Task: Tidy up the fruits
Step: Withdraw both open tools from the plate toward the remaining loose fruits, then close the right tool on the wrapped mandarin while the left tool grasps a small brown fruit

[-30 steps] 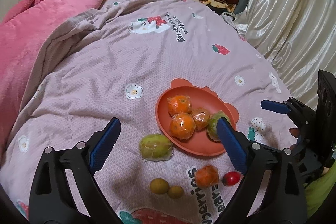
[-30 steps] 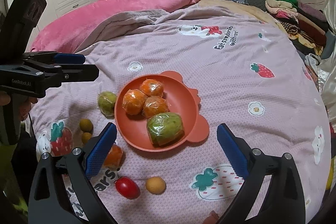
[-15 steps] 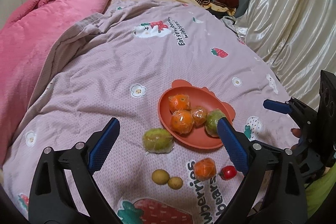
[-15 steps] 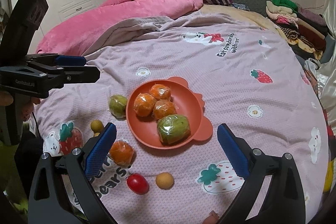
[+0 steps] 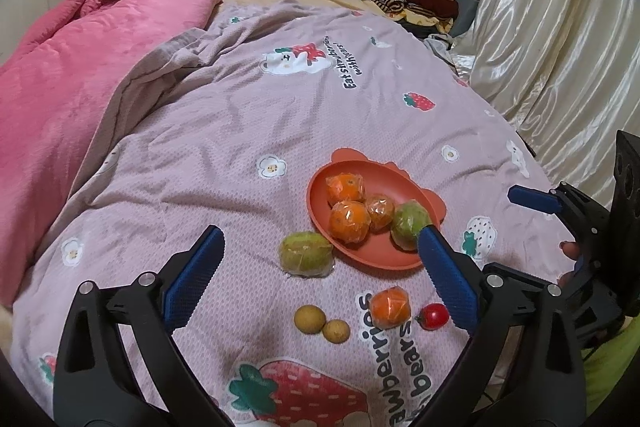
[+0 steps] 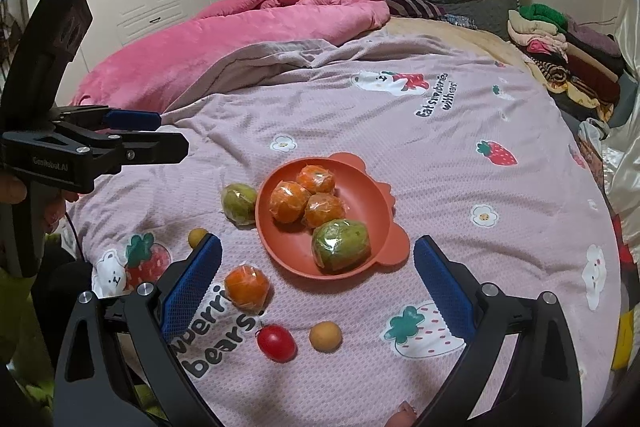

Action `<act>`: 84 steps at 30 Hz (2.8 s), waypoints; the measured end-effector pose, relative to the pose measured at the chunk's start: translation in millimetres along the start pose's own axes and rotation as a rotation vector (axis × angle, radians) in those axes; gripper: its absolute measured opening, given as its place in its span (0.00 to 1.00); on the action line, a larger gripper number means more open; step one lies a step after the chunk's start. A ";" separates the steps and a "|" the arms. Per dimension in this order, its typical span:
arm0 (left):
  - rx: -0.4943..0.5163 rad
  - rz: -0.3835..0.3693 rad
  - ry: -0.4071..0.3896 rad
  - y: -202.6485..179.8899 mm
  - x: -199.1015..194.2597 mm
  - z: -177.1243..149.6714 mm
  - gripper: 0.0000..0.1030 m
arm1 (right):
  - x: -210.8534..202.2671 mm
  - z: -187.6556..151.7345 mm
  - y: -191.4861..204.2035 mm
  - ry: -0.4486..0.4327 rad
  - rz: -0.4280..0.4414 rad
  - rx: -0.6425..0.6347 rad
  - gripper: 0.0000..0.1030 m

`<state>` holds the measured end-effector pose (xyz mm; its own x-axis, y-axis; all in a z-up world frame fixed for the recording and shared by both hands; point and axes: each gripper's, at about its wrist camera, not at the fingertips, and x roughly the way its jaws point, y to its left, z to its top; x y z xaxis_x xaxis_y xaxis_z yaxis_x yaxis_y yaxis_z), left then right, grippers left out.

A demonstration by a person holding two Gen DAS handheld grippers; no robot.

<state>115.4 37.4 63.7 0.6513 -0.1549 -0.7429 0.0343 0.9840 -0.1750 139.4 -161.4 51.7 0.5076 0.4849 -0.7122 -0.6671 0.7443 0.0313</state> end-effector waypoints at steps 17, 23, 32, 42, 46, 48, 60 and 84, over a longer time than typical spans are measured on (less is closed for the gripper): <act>-0.007 0.022 0.002 3.0 -13.8 -16.9 0.89 | -12.2 -6.3 12.7 -0.007 0.016 -0.006 0.94; -0.009 0.033 0.009 5.3 -16.6 -24.4 0.89 | -14.2 -11.1 18.8 -0.002 0.023 -0.008 0.94; -0.014 0.051 0.031 12.8 -16.8 -39.1 0.89 | -12.8 -19.0 26.5 0.015 0.036 -0.005 0.94; -0.011 0.060 0.065 22.2 -13.5 -63.1 0.89 | -7.5 -29.7 35.1 0.042 0.051 0.003 0.94; -0.001 0.060 0.080 22.3 -10.4 -71.3 0.89 | -3.7 -34.6 37.9 0.055 0.057 0.005 0.94; 0.005 0.059 0.087 21.5 -8.4 -75.3 0.89 | -2.4 -37.1 39.1 0.060 0.059 0.006 0.94; 0.034 0.042 0.129 18.2 6.0 -91.0 0.74 | 7.0 -49.6 35.6 0.092 0.063 0.026 0.94; 0.113 0.000 0.205 14.7 54.3 -88.5 0.33 | 40.7 -53.9 39.1 0.144 0.123 0.010 0.92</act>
<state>84.2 35.6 -36.3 0.4843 -0.1585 -0.8604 0.1266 0.9858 -0.1103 104.6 -137.3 -13.9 0.3384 0.5022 -0.7958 -0.7138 0.6881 0.1307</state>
